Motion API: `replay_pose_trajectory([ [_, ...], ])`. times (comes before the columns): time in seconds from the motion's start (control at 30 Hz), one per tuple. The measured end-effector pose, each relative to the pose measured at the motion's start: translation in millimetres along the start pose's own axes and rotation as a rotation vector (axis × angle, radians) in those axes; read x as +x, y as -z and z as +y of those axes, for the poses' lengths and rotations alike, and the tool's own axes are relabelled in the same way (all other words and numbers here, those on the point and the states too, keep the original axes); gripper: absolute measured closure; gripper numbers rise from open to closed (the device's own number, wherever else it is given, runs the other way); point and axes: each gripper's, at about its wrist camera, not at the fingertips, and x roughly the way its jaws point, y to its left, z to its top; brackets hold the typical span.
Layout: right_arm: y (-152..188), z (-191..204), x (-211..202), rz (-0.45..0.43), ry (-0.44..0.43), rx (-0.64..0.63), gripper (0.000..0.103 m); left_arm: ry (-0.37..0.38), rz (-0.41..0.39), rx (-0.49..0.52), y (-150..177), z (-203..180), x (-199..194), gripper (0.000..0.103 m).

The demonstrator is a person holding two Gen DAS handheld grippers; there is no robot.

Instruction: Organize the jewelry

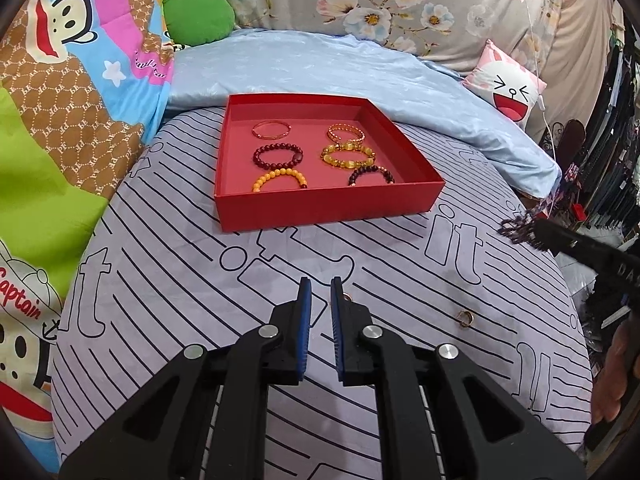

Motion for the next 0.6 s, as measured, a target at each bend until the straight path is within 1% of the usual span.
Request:
replay_pose_trajectory([
  [0.17, -11.9, -15.2, -13.0, -0.039, 0.040, 0.024, 0.096, -0.006, -0.002, -0.004, -0.8, 4.8, -2.2, 0.093],
  [0.27, -13.8, -17.2, -15.2, -0.044, 0.044, 0.027, 0.096, -0.012, -0.003, -0.013, -1.8, 10.4, -4.6, 0.093],
  [0.4, -14.8, -9.9, -11.7, -0.041, 0.027, 0.016, 0.096, -0.044, -0.008, -0.023, -5.9, 23.4, -8.6, 0.093],
  [0.6, -25.7, 10.6, 3.1, -0.042, -0.019, -0.026, 0.096, -0.089, -0.037, -0.032, -28.8, 41.8, -9.3, 0.093],
])
